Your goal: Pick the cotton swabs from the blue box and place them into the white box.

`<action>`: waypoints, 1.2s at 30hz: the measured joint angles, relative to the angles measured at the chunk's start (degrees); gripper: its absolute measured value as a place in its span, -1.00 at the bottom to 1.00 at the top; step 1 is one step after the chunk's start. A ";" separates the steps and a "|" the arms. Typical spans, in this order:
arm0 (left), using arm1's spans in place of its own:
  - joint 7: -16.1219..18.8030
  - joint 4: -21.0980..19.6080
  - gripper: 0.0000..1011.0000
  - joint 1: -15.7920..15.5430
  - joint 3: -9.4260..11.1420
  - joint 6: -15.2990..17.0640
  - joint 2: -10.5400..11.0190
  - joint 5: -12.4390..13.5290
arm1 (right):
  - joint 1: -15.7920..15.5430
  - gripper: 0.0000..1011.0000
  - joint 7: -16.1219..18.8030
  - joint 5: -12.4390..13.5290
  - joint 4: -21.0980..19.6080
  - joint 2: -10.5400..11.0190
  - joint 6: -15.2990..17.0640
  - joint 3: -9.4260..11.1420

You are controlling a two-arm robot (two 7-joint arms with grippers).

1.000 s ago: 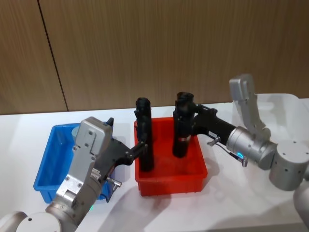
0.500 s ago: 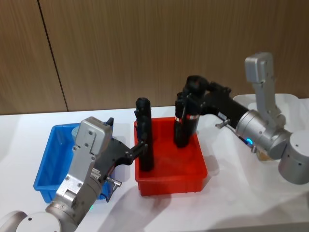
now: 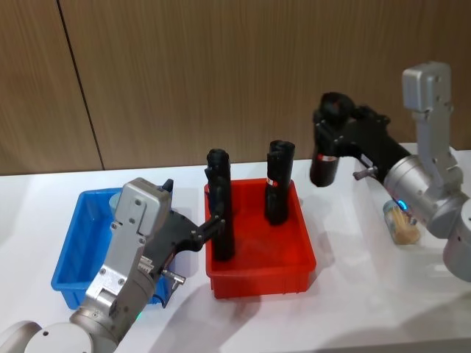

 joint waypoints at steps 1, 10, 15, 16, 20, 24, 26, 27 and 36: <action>0.00 0.00 0.99 0.00 0.00 0.00 0.00 0.00 | -0.38 0.06 -1.39 -0.31 -0.73 0.17 0.42 0.12; 0.00 0.00 0.99 0.00 0.00 0.00 0.00 0.00 | -1.99 0.06 -8.21 -2.01 -3.44 0.73 2.97 0.75; 0.00 0.00 0.99 0.00 0.00 0.00 0.00 0.00 | -2.83 0.06 -12.46 -2.98 -4.59 0.96 4.78 1.18; 0.00 0.00 0.99 0.00 0.00 0.00 0.00 0.00 | -2.94 0.06 -13.02 -3.08 -4.67 0.98 5.02 1.20; 0.00 0.00 0.99 0.00 0.00 0.00 0.00 0.00 | -3.54 0.06 -16.77 -3.86 -5.29 1.11 6.75 1.67; 0.00 0.00 0.99 0.00 0.00 0.00 0.00 0.00 | -3.84 0.06 -19.00 -4.23 -5.49 1.20 7.82 2.04; 0.00 0.00 0.99 0.00 0.00 0.00 0.00 0.00 | -3.99 0.06 -20.72 -4.39 -5.52 1.28 8.74 2.34; 0.00 0.00 0.99 0.00 0.00 0.00 0.00 0.00 | -4.04 0.06 -21.06 -4.46 -5.52 1.31 9.04 2.46; 0.00 0.00 0.99 0.00 0.00 0.00 0.00 0.00 | -4.09 0.14 -27.13 -4.65 -4.18 1.96 12.48 4.40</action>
